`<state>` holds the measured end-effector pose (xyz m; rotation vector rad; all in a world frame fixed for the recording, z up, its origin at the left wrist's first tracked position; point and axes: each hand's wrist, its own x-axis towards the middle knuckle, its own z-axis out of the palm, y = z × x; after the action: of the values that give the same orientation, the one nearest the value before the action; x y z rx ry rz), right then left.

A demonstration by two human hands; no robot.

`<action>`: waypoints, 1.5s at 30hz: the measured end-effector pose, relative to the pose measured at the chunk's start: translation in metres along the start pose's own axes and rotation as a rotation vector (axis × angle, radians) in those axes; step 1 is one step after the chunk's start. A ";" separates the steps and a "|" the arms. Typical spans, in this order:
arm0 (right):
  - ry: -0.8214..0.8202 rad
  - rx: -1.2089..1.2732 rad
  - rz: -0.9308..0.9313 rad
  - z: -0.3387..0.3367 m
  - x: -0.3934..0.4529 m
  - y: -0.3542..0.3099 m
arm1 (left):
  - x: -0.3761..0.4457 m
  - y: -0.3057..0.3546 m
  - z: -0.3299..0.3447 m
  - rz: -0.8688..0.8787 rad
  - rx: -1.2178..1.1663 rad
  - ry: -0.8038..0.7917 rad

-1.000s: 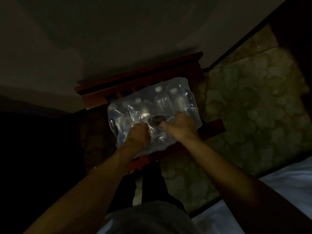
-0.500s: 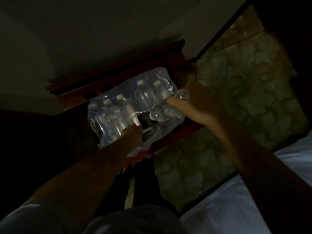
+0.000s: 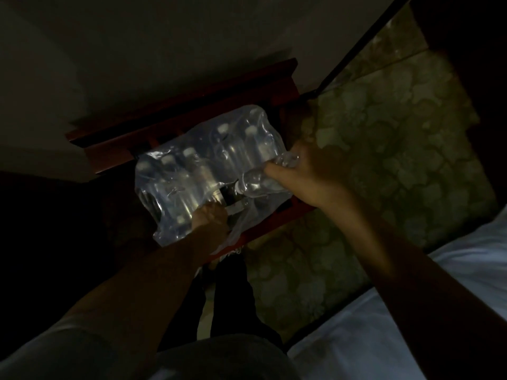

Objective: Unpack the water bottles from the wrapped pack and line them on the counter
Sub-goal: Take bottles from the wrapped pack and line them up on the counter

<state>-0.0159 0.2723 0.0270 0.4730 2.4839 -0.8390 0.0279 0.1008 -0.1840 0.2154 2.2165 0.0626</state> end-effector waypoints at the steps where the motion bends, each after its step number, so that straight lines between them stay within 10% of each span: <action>1: 0.008 0.014 -0.001 0.002 0.000 0.000 | -0.002 0.000 -0.002 -0.003 -0.014 0.014; 23: 0.161 -0.150 0.081 0.018 -0.029 -0.007 | -0.057 0.005 -0.078 0.001 -0.263 0.189; 29: 0.166 -0.069 0.092 0.020 -0.038 0.007 | -0.068 0.016 -0.096 0.098 0.010 0.329; 45: 0.080 -0.115 0.120 -0.001 -0.049 -0.086 | -0.163 -0.031 -0.173 0.070 -0.413 0.458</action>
<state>-0.0153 0.1998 0.0949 0.6192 2.5306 -0.6382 -0.0159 0.0469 0.0449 0.0494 2.5830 0.6593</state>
